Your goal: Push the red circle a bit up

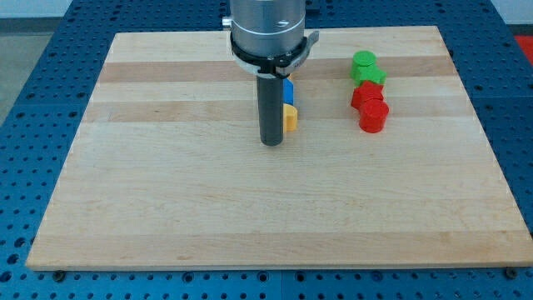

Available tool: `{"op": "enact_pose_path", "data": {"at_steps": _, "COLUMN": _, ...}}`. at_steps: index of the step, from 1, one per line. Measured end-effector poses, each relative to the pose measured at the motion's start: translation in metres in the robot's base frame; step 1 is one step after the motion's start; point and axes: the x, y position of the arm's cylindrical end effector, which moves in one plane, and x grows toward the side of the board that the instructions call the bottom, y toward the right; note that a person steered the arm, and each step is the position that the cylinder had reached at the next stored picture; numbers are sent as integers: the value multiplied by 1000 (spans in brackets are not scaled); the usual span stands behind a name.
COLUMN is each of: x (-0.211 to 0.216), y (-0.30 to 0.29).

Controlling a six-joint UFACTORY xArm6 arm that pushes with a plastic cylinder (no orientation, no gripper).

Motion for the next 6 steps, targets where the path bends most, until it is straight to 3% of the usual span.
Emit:
{"op": "enact_pose_path", "data": {"at_steps": 2, "x": 10, "y": 0}}
{"op": "enact_pose_path", "data": {"at_steps": 3, "x": 36, "y": 1}}
{"op": "enact_pose_path", "data": {"at_steps": 6, "x": 50, "y": 76}}
